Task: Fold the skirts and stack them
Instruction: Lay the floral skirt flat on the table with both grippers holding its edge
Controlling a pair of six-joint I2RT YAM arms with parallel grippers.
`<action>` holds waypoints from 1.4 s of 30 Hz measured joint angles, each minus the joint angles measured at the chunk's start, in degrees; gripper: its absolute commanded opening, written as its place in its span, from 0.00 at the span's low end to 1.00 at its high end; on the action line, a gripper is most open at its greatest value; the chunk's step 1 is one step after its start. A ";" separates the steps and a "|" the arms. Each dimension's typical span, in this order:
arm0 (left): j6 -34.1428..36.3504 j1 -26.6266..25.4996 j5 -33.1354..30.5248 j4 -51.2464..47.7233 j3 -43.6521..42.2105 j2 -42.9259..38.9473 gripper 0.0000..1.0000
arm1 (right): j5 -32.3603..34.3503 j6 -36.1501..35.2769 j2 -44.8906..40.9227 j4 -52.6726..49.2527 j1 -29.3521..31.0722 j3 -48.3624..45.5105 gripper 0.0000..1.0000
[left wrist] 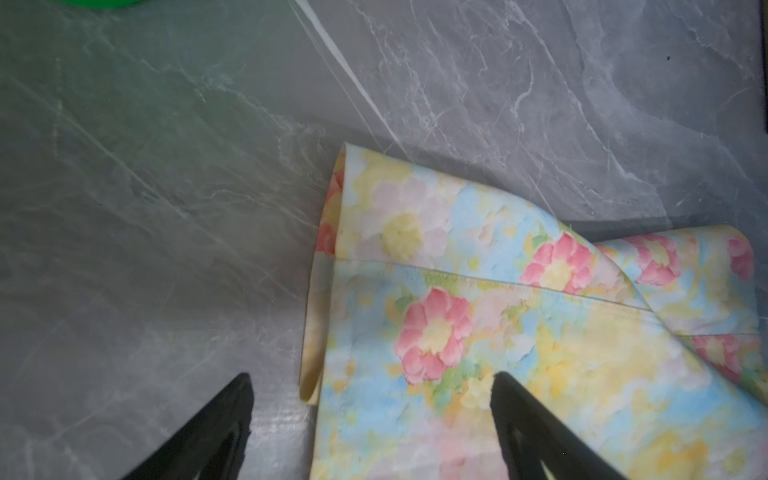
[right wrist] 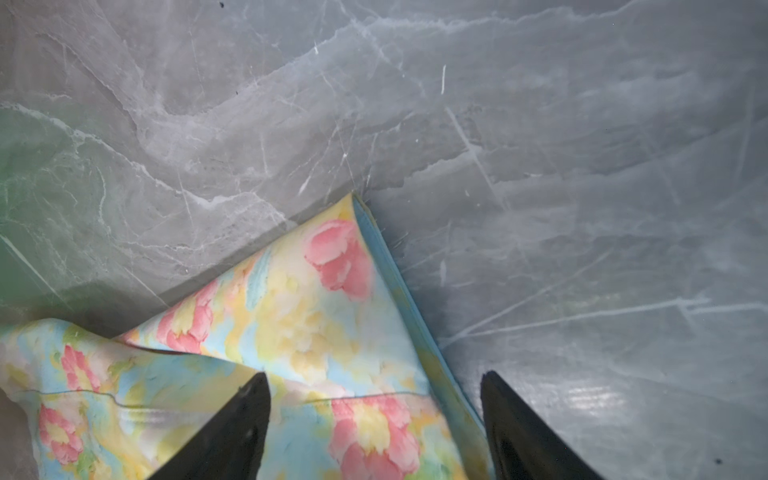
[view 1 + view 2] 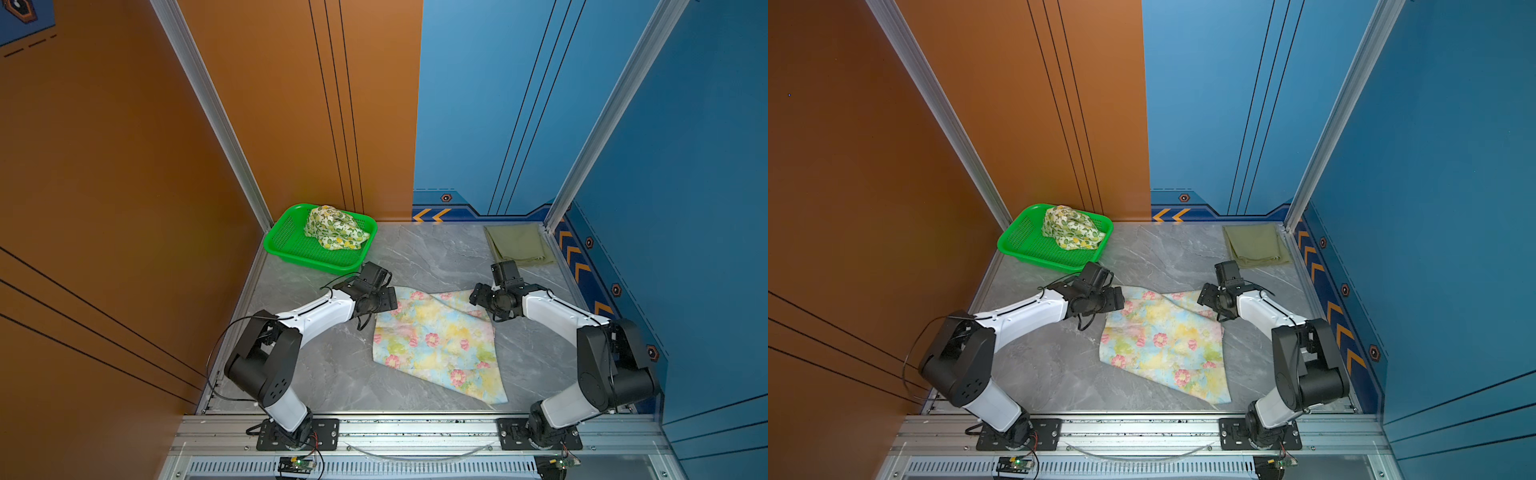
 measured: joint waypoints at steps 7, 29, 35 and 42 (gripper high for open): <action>0.66 1.11 3.72 3.48 5.29 9.38 0.71 | -1.55 -1.07 2.34 1.09 -0.66 0.90 0.52; 2.29 1.70 8.41 5.16 9.86 10.69 0.00 | -2.86 -3.56 3.58 1.99 -1.97 3.06 0.51; 2.29 1.70 8.41 5.16 9.86 9.75 0.00 | -2.75 -3.82 3.72 1.88 -2.64 3.06 0.51; 2.29 1.68 8.41 5.03 9.86 9.60 0.00 | -2.99 -4.22 7.26 1.92 -2.64 3.06 0.33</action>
